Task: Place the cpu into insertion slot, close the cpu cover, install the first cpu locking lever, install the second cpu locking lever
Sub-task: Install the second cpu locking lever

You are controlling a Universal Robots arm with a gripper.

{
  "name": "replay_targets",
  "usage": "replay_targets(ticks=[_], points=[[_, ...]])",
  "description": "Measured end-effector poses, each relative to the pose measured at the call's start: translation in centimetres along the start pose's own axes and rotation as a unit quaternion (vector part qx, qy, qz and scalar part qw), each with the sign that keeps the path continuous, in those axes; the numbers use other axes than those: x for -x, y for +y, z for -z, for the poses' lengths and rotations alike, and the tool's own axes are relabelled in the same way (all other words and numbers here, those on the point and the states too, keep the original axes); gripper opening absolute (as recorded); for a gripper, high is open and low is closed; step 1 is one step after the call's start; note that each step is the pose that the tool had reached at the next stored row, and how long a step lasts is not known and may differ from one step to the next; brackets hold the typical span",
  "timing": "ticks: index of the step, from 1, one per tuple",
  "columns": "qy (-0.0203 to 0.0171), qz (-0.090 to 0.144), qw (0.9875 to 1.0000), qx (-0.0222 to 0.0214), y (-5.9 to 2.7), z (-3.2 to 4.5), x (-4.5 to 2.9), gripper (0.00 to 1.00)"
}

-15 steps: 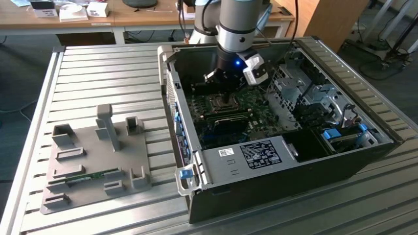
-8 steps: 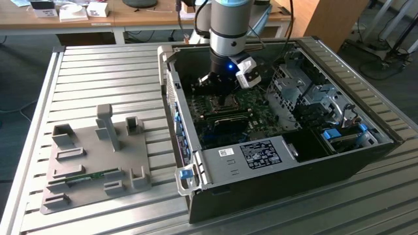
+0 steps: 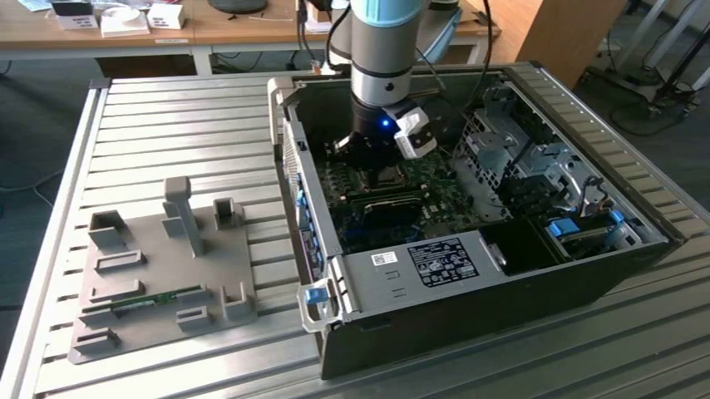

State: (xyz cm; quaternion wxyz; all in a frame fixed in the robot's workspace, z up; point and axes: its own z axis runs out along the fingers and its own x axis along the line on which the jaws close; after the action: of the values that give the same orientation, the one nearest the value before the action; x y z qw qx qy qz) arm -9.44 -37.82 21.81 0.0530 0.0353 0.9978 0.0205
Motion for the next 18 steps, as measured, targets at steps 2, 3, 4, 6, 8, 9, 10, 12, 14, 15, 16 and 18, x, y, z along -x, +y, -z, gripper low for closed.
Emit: replay_targets(ticks=[2, 3, 4, 6, 8, 9, 10, 12, 14, 15, 16, 18], points=[[-0.0011, 0.0, 1.0, 0.0001, -0.03, -0.26, -0.3, 0.11], [-0.0012, 0.0, 1.0, 0.0001, -0.04, -0.35, -0.4, 0.11], [-0.0013, 0.0, 1.0, 0.0001, -0.05, -0.43, -0.47, 0.11], [-0.0013, 0.0, 1.0, 0.0, -0.06, -0.59, -0.57, 0.11], [-0.0013, 0.0, 1.0, 0.0, -0.08, -0.83, -0.69, 0.11], [-0.0013, 0.0, 1.0, 0.0, -0.09, -0.98, -0.77, 0.11], [-0.0013, 0.0, 1.0, 0.0, -0.09, -1.14, -0.86, 0.11], [-0.0016, 0.0, 1.0, 0.0001, -0.08, -1.33, -0.97, 0.11], [-0.0017, 0.0, 1.0, 0.0001, -0.07, -1.36, -0.97, 0.11], [-0.0018, 0.0, 1.0, 0.0007, -0.06, -1.38, -0.97, 0.11], [-0.002, 0.0, 1.0, 0.0021, -0.04, -1.41, -0.98, 0.11], [-0.0022, 0.0, 1.0, 0.0054, 0.01, -1.44, -0.99, 0.11]])
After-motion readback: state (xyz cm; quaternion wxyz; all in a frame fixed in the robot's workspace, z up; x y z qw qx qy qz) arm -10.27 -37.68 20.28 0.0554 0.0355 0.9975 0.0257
